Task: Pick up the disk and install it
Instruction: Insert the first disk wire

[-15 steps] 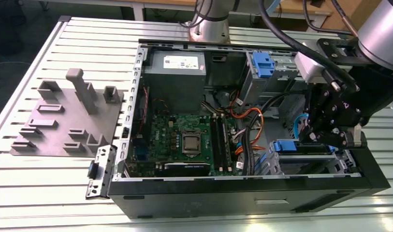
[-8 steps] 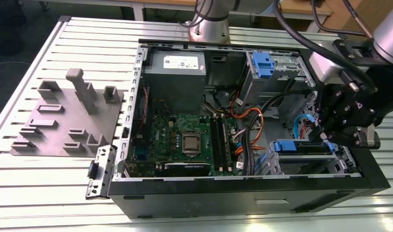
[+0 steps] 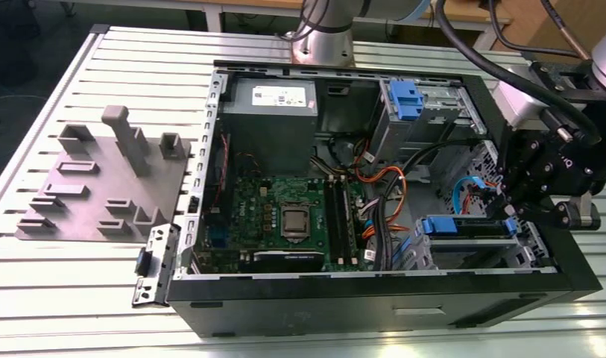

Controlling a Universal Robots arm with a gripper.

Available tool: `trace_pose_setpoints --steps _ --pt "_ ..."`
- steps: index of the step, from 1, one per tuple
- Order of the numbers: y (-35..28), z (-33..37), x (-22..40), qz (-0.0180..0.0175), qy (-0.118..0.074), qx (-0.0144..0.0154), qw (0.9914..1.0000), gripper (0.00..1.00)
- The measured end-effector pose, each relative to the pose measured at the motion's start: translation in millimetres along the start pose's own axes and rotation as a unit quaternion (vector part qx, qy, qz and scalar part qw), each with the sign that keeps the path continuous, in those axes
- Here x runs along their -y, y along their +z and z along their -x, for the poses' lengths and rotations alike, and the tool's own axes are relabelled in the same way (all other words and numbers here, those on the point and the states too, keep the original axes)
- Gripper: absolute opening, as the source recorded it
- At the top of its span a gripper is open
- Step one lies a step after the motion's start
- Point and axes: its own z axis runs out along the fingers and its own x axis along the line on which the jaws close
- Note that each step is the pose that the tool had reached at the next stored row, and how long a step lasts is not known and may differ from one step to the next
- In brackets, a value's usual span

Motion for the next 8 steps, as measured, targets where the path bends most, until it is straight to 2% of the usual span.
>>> trace_pose_setpoints --steps 8 --pt "-0.6 -0.1 0.1 0.0000 0.000 0.0000 1.00000 0.11"
